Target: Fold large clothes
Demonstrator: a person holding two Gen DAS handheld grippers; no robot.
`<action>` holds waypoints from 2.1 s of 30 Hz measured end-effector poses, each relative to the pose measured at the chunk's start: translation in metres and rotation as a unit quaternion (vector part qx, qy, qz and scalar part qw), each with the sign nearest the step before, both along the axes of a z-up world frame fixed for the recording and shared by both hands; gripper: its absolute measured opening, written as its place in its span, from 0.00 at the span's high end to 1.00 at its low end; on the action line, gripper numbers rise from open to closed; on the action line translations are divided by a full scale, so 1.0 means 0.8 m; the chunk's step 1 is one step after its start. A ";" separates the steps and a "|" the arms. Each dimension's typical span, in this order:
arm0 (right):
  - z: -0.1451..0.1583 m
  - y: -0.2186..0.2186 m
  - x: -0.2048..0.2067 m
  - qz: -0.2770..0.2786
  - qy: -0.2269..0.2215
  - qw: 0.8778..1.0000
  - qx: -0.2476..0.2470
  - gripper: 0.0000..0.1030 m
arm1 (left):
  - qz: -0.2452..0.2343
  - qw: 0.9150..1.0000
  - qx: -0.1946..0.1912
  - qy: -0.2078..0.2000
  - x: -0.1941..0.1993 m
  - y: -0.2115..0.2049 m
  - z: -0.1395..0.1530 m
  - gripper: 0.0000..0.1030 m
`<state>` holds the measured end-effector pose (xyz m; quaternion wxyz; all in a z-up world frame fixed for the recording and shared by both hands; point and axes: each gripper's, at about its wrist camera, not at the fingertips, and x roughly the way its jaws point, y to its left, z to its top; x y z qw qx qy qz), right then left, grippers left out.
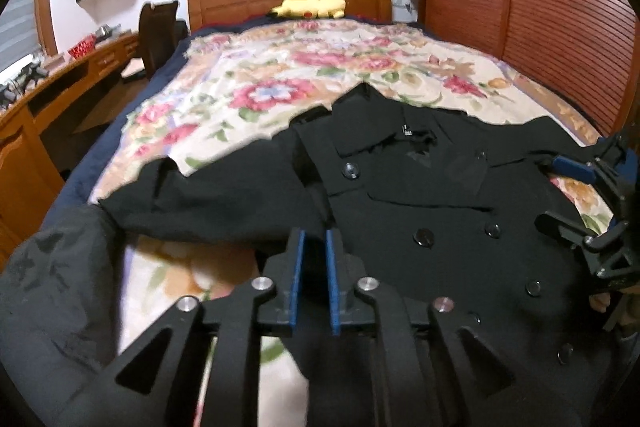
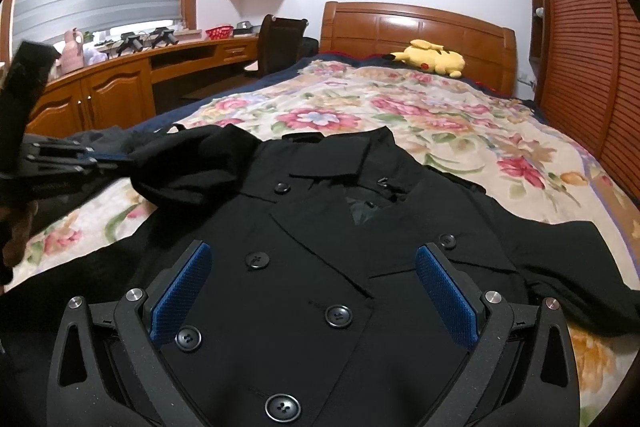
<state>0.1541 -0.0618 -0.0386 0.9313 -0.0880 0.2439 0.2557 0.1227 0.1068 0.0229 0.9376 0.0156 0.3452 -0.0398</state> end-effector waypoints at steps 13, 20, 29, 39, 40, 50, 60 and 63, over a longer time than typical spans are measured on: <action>0.000 0.002 -0.001 0.000 -0.001 1.000 -0.002 0.00 | 0.087 0.994 -0.014 0.058 0.055 0.090 -0.046 0.62; -0.001 0.002 -0.001 0.000 0.000 1.000 -0.003 0.00 | 0.142 0.984 -0.041 0.096 0.091 0.140 -0.090 0.60; -0.001 0.003 -0.001 0.000 0.000 1.000 -0.004 0.00 | 0.173 0.975 -0.053 0.129 0.133 0.167 -0.125 0.58; -0.014 0.007 -0.005 0.013 0.011 1.000 -0.021 0.00 | 0.201 0.967 -0.037 0.150 0.163 0.183 -0.151 0.50; -0.016 0.007 -0.005 0.019 0.015 0.999 -0.022 0.00 | 0.203 0.967 -0.036 0.152 0.165 0.183 -0.151 0.50; -0.020 0.015 -0.015 0.044 0.024 0.998 -0.038 0.00 | 0.178 0.971 -0.040 0.152 0.173 0.182 -0.146 0.69; -0.008 0.021 -0.020 0.044 0.009 0.998 -0.039 0.00 | 0.132 0.986 0.015 0.099 0.147 0.125 -0.094 1.00; -0.002 0.014 -0.023 0.042 0.006 0.998 -0.037 0.00 | 0.120 0.990 0.021 0.068 0.134 0.097 -0.058 1.00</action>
